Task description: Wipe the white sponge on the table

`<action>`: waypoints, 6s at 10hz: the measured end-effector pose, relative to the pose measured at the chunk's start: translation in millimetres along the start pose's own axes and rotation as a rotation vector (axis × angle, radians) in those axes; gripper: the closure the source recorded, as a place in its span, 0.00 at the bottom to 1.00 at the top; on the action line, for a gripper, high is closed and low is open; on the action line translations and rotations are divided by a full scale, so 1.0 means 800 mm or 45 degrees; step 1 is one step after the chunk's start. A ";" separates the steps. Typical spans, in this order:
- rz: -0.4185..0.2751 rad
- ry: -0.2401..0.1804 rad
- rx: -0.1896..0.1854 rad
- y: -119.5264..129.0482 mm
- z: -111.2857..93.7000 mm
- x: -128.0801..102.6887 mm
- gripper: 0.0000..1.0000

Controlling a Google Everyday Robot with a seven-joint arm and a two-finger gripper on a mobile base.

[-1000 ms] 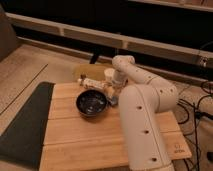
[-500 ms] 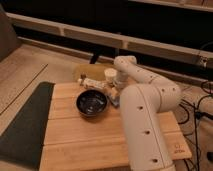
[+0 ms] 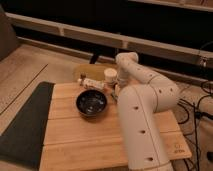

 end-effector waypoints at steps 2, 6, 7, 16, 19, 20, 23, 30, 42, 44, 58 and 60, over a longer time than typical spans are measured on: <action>-0.063 0.003 -0.024 0.018 0.008 -0.022 1.00; -0.143 -0.001 -0.095 0.048 0.012 -0.040 1.00; -0.147 0.019 -0.104 0.052 0.011 -0.034 1.00; 0.069 0.145 0.010 -0.011 -0.010 0.035 1.00; 0.030 0.116 0.022 -0.004 -0.015 0.013 1.00; 0.013 0.111 0.022 0.000 -0.015 0.007 1.00; -0.061 0.089 -0.014 0.024 -0.009 -0.015 1.00; -0.110 0.087 -0.103 0.060 0.005 -0.003 1.00; -0.134 0.182 0.057 0.032 0.001 -0.018 1.00; -0.177 0.176 0.035 0.047 0.007 -0.033 1.00; -0.103 0.205 0.130 0.015 0.002 -0.017 1.00; -0.138 0.202 0.114 0.028 0.005 -0.028 0.95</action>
